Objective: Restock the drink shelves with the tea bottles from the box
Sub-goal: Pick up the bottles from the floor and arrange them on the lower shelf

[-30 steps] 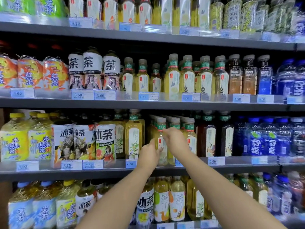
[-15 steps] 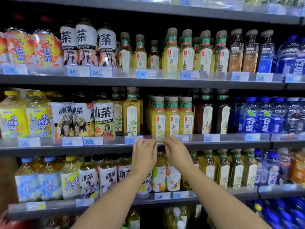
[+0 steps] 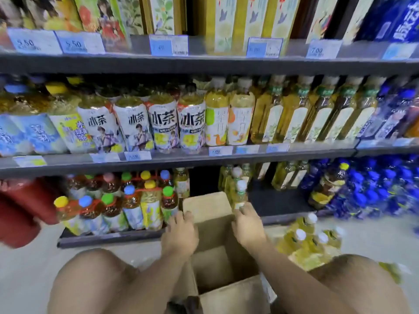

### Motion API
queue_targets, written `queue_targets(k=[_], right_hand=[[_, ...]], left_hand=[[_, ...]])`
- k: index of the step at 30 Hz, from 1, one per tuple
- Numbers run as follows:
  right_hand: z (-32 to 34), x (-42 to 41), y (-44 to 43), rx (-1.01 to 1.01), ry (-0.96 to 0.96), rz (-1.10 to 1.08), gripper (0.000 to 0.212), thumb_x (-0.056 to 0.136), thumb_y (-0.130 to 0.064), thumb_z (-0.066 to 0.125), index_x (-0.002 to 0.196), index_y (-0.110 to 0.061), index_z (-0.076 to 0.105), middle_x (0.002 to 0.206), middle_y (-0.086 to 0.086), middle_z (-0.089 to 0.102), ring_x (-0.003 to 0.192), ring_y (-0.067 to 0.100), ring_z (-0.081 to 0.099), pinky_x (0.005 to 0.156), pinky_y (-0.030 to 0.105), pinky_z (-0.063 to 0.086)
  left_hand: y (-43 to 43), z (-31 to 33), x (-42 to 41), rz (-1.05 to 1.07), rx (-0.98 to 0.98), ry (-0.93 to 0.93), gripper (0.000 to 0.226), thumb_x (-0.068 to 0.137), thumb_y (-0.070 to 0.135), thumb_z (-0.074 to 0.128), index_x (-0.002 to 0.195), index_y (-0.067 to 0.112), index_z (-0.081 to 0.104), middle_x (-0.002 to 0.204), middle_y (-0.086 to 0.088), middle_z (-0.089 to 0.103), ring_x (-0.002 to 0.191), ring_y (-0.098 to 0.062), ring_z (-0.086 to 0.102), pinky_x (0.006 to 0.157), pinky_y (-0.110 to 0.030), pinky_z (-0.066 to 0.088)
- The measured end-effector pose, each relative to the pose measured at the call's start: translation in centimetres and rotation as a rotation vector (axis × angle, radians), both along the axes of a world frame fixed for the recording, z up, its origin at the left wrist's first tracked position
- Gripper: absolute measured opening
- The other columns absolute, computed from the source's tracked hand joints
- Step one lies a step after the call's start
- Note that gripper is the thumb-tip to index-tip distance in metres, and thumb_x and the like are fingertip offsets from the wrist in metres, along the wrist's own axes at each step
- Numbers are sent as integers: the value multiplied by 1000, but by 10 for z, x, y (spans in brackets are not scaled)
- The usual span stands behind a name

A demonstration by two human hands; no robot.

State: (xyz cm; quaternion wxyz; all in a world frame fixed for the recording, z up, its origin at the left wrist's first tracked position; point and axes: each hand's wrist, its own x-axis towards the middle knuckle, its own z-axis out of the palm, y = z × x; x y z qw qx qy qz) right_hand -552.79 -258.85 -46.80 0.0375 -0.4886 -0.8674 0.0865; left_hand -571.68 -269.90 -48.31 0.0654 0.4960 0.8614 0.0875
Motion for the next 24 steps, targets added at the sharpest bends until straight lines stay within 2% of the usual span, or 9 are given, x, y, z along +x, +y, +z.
queue_targets(k=[1, 3, 5, 7, 10, 13, 17, 22, 24], right_hand=[[-13, 4, -7, -69, -87, -38, 51, 95, -32, 45, 141, -10, 45, 144, 15, 42, 138, 37, 33, 113, 47, 31], [-34, 7, -14, -249, -193, -145, 66, 101, -33, 39, 157, -10, 11, 162, 14, 9, 150, 34, 6, 122, 45, 10], [-53, 10, -16, -385, -161, -273, 71, 101, -29, 41, 157, -11, 0, 163, 15, 3, 150, 34, 6, 121, 45, 14], [-69, 14, -17, -451, -79, -367, 68, 98, -26, 44, 154, -9, 9, 155, 18, 27, 142, 34, 31, 114, 43, 31], [-78, 24, -22, -518, -44, -440, 40, 96, -19, 46, 135, -11, 42, 132, 13, 56, 122, 32, 55, 100, 41, 46], [-71, 31, -25, -537, -25, -443, 30, 93, -22, 52, 121, -11, 57, 125, 12, 63, 117, 31, 59, 95, 36, 47], [-36, 35, -24, -490, -51, -434, 32, 97, -27, 49, 123, -10, 57, 126, 9, 62, 120, 29, 56, 95, 30, 42], [15, 49, -35, -475, 48, -486, 30, 95, -19, 47, 117, -5, 62, 123, 14, 65, 116, 33, 60, 88, 33, 47], [36, 60, -44, -445, 79, -505, 31, 94, -18, 46, 117, -5, 62, 122, 15, 65, 114, 33, 60, 86, 34, 48]], left_hand=[[-9, -20, 2, 81, -79, -57, 53, 79, 40, 67, 123, 13, 56, 116, -15, 58, 101, -36, 55, 80, -43, 52], [-21, -54, 3, 235, -108, -249, 47, 90, 36, 59, 133, 23, 49, 132, -10, 54, 116, -32, 52, 89, -38, 48], [-23, -74, 7, 309, -114, -435, 58, 96, 29, 52, 149, 36, 29, 138, -2, 53, 122, -26, 53, 90, -30, 43], [-21, -79, 14, 259, -177, -459, 80, 92, 21, 54, 156, 31, 7, 129, -8, 58, 115, -29, 60, 88, -32, 46], [-19, -76, 25, 274, -287, -400, 46, 92, 14, 50, 136, 9, 37, 127, -15, 59, 116, -33, 59, 94, -41, 51], [-15, -64, 27, 246, -348, -399, 36, 90, 15, 54, 123, 7, 47, 126, -17, 59, 117, -35, 59, 95, -41, 51], [-5, -31, 23, 184, -339, -370, 36, 87, 19, 58, 120, 6, 58, 125, -16, 63, 116, -34, 61, 90, -36, 51], [-3, 29, 31, 90, -309, -321, 31, 87, 16, 55, 115, 5, 63, 120, -15, 65, 109, -33, 64, 80, -35, 53], [-4, 52, 38, 45, -285, -298, 30, 88, 16, 54, 114, 4, 65, 120, -16, 66, 108, -34, 64, 82, -36, 56]])
